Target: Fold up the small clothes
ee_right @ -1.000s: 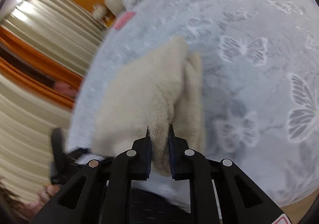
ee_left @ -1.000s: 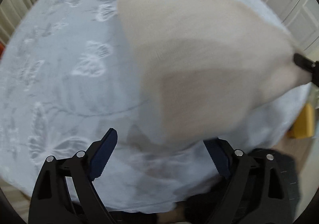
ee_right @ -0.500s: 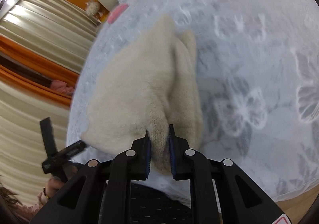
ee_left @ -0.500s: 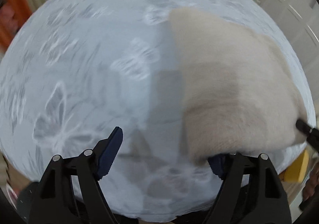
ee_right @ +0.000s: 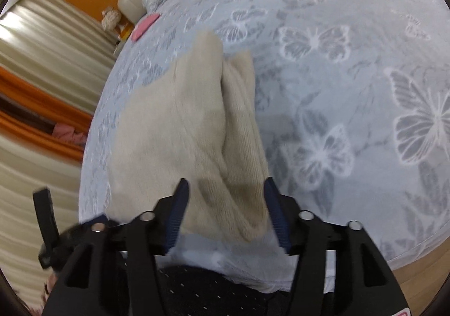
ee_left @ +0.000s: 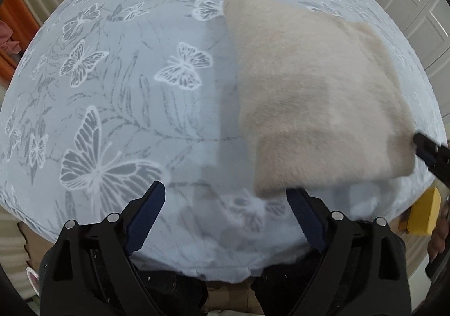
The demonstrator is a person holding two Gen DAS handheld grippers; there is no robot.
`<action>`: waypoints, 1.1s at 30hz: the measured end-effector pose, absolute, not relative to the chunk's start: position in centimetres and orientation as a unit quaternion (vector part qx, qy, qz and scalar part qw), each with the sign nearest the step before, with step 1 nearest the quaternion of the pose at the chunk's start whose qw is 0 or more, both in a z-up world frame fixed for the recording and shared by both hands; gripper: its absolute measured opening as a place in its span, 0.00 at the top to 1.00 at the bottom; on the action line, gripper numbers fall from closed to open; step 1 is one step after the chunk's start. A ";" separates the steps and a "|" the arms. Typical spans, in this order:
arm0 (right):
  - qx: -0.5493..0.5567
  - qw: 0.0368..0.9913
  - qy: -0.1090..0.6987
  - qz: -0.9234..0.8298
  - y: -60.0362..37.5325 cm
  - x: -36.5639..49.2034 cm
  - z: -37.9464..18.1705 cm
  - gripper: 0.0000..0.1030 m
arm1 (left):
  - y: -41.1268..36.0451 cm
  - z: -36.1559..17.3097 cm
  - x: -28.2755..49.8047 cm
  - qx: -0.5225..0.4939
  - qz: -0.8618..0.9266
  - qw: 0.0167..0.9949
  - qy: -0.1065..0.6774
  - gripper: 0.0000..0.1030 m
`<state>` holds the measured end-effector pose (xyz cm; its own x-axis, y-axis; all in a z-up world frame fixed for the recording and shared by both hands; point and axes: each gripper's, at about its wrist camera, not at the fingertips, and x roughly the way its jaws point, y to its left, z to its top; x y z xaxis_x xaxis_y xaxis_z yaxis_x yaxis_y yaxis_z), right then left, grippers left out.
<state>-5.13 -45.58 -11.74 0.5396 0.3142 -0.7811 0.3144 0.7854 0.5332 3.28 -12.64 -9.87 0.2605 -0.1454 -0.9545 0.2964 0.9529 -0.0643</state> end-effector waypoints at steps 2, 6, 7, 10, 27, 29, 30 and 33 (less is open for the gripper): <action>0.327 0.819 0.471 -0.006 -45.7 -4.8 -10.7 0.30 | -13.0 -9.1 2.6 0.055 -0.155 0.787 0.595 0.13; 0.314 0.827 0.467 -0.014 -45.4 -3.5 -10.0 0.21 | -13.8 -6.8 3.3 -0.005 -0.210 0.781 0.588 0.07; 0.313 0.826 0.469 -0.015 -45.2 -3.0 -10.1 0.20 | -13.9 -6.4 3.9 -0.029 -0.226 0.778 0.586 0.05; 0.304 0.825 0.476 -0.014 -44.6 -1.6 -10.7 0.19 | -14.5 -6.9 6.7 -0.105 -0.264 0.756 0.589 0.05; 0.397 0.789 0.469 0.004 -44.5 1.6 -17.5 0.24 | -16.7 -16.3 14.2 -0.207 -0.280 0.694 0.629 0.10; 0.399 0.787 0.470 0.005 -44.1 1.6 -17.1 0.49 | -16.9 -16.0 14.2 -0.216 -0.276 0.686 0.638 0.18; 0.393 0.790 0.470 0.003 -43.9 1.5 -16.6 0.57 | -17.0 -15.5 14.2 -0.207 -0.271 0.691 0.637 0.26; 0.376 0.805 0.460 -0.002 -43.3 1.1 -14.1 0.66 | -17.7 -13.3 13.7 -0.163 -0.271 0.714 0.625 0.44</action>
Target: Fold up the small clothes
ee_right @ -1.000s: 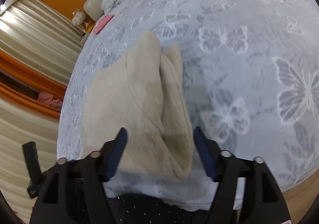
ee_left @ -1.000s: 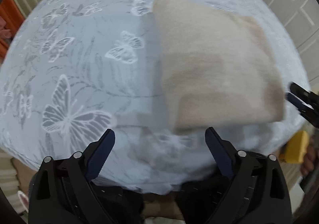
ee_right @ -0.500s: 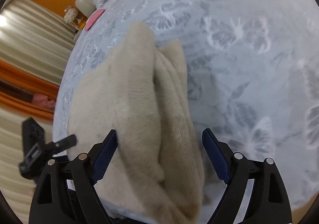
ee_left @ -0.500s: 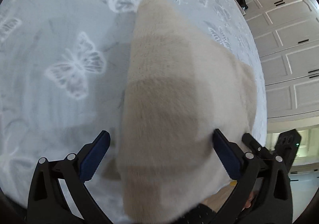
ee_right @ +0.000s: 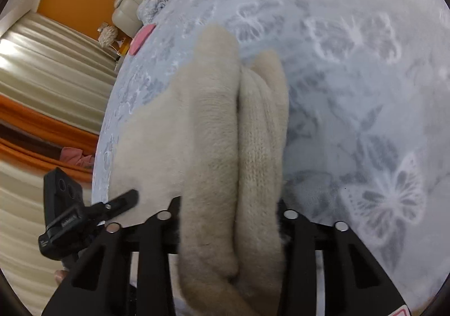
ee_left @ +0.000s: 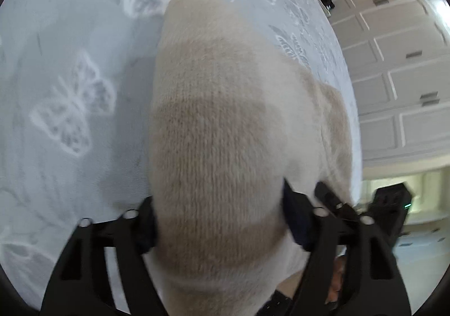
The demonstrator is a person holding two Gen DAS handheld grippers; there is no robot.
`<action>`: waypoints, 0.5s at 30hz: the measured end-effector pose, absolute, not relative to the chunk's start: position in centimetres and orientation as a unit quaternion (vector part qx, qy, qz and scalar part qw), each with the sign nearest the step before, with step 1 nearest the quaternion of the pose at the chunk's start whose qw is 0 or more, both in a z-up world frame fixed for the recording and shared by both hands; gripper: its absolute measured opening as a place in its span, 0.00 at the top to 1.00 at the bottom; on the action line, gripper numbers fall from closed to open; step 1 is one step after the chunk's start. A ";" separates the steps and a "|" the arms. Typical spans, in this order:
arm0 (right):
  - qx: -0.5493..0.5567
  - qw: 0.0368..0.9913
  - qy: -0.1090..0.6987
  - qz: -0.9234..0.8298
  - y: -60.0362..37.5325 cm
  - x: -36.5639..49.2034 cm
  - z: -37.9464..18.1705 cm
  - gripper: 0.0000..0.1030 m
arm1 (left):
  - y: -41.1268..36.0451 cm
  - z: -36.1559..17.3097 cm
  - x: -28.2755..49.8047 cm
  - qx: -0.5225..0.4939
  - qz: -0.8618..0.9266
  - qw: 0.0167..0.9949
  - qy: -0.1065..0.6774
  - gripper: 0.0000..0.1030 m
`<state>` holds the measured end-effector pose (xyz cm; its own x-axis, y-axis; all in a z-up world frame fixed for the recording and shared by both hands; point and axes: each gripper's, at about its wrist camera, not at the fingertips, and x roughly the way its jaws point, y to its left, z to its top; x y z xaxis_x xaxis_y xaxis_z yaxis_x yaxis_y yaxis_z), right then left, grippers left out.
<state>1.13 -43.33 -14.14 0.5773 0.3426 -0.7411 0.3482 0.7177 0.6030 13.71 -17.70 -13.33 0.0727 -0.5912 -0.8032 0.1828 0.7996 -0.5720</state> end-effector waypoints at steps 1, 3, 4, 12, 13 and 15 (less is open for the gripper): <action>0.372 0.809 0.455 -0.001 -43.1 1.1 -13.4 0.67 | -17.8 -12.5 13.5 -0.155 -0.275 0.720 0.618 0.48; 0.350 0.824 0.445 -0.002 -42.0 0.8 -10.9 0.68 | -18.0 -10.1 13.0 -0.131 -0.280 0.736 0.602 0.51; 0.342 0.829 0.442 -0.001 -41.7 0.8 -10.1 0.68 | -18.2 -9.0 12.9 -0.122 -0.278 0.744 0.594 0.52; 0.317 0.866 0.385 0.026 -37.9 -1.8 -1.2 0.68 | -15.3 1.5 9.2 -0.072 -0.280 0.809 0.512 0.52; 0.315 0.872 0.374 0.030 -37.4 -2.3 0.1 0.68 | -14.9 2.7 8.6 -0.070 -0.280 0.814 0.503 0.52; 0.308 0.881 0.358 0.038 -36.5 -3.0 2.1 0.68 | -13.6 5.3 7.4 -0.070 -0.280 0.827 0.483 0.52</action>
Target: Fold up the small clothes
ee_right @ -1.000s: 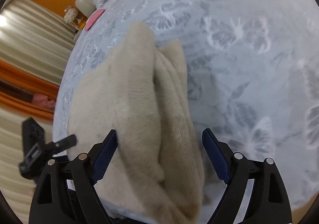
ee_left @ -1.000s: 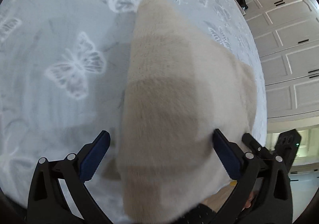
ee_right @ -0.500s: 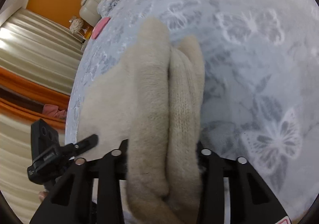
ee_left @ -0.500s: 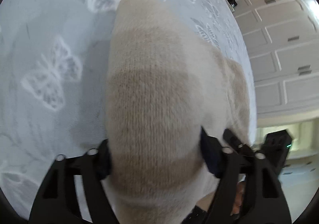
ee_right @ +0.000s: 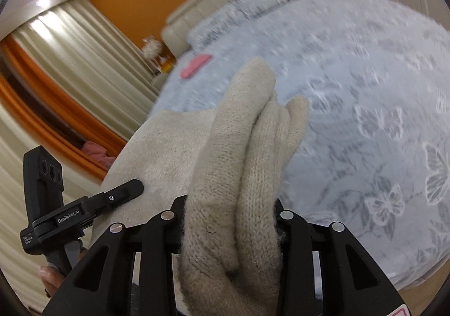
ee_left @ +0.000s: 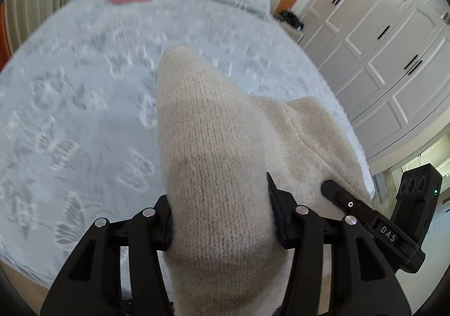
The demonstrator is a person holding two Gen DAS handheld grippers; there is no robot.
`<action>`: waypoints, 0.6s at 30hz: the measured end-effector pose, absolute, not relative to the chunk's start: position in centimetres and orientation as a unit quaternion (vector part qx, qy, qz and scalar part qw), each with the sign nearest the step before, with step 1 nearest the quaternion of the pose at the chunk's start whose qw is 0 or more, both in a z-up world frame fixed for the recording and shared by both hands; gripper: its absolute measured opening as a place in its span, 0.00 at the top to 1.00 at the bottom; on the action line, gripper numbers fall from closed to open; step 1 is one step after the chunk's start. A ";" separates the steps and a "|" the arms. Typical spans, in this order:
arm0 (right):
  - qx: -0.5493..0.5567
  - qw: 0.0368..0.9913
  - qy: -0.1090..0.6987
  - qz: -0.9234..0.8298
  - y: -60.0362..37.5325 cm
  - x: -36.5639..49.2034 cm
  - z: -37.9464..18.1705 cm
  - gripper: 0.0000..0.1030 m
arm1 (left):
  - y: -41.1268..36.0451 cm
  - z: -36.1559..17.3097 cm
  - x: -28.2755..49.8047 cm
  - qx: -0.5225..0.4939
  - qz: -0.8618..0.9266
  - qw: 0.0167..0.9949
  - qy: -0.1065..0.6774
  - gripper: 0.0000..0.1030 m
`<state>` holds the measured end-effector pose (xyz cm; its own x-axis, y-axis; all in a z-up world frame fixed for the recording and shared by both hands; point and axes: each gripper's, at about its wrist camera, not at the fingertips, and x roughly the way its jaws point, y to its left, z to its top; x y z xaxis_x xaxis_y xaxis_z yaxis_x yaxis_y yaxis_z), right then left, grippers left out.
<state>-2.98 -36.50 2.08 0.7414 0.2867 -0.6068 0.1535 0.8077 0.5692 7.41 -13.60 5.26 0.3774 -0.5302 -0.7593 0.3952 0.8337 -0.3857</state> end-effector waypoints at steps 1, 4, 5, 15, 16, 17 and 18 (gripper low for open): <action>0.301 0.888 0.346 0.044 -35.9 -3.4 3.5 0.68 | -12.9 6.4 6.8 -0.070 -0.281 0.832 0.473 0.51; 0.288 0.899 0.324 0.058 -34.5 -4.1 6.4 0.68 | -11.1 9.6 5.4 -0.074 -0.283 0.846 0.446 0.51; 0.282 0.904 0.313 0.064 -33.8 -4.3 7.6 0.68 | -10.4 10.9 5.0 -0.075 -0.283 0.851 0.436 0.51; 0.227 0.940 0.220 0.131 -28.6 -4.3 18.1 0.68 | -4.6 21.8 2.9 -0.072 -0.283 0.898 0.328 0.51; 0.221 0.943 0.209 0.137 -28.2 -4.3 19.1 0.68 | -4.1 22.8 2.8 -0.071 -0.283 0.902 0.317 0.51; 0.215 0.946 0.195 0.145 -27.7 -4.2 20.4 0.68 | -3.5 24.1 2.7 -0.070 -0.283 0.907 0.303 0.51; 0.210 0.948 0.184 0.151 -27.3 -4.1 21.4 0.68 | -2.9 25.4 2.6 -0.070 -0.284 0.912 0.288 0.51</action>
